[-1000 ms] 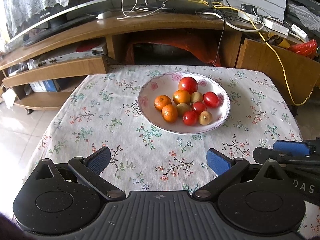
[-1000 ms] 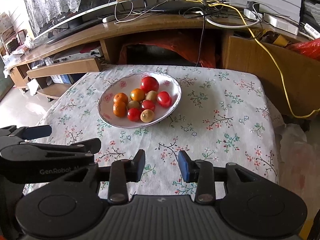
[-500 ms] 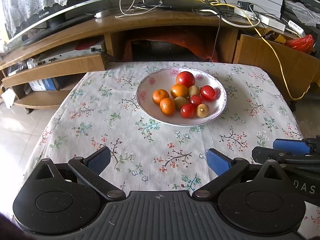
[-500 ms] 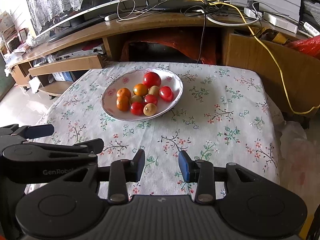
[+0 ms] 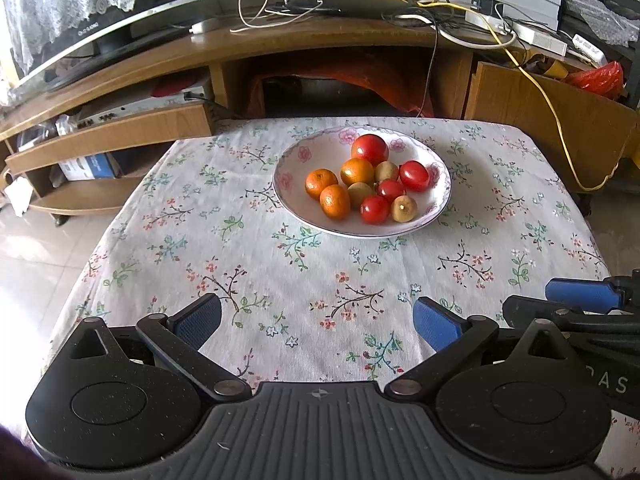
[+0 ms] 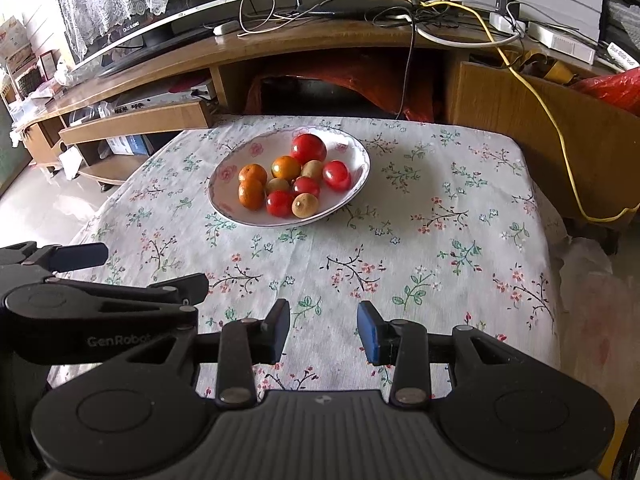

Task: Organize fruits

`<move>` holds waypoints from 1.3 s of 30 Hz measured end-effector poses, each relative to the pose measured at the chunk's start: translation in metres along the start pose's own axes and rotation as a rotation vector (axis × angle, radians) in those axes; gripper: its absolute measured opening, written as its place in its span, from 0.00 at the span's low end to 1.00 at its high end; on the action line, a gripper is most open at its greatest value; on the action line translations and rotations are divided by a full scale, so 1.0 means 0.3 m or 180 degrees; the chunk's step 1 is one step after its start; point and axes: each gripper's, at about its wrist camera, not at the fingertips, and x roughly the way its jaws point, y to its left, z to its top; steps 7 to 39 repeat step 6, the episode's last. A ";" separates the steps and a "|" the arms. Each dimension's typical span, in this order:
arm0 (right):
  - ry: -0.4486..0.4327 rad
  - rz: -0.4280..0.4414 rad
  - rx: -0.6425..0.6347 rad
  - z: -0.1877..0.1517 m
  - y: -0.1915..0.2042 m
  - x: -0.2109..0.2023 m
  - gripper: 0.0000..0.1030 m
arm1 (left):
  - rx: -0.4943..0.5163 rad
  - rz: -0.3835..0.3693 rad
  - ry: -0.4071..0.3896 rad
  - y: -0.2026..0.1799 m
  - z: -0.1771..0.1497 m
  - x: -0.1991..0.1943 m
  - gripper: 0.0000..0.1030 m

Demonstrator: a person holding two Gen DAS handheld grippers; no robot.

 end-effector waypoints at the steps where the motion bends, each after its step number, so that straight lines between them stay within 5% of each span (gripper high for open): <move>1: 0.0001 0.0002 0.0002 -0.002 0.000 -0.001 0.37 | 0.0000 0.0001 0.0001 0.000 0.000 0.000 1.00; 39: -0.0009 0.0014 0.0014 -0.006 0.000 -0.008 0.37 | -0.0014 -0.0009 -0.0001 0.000 -0.005 -0.002 1.00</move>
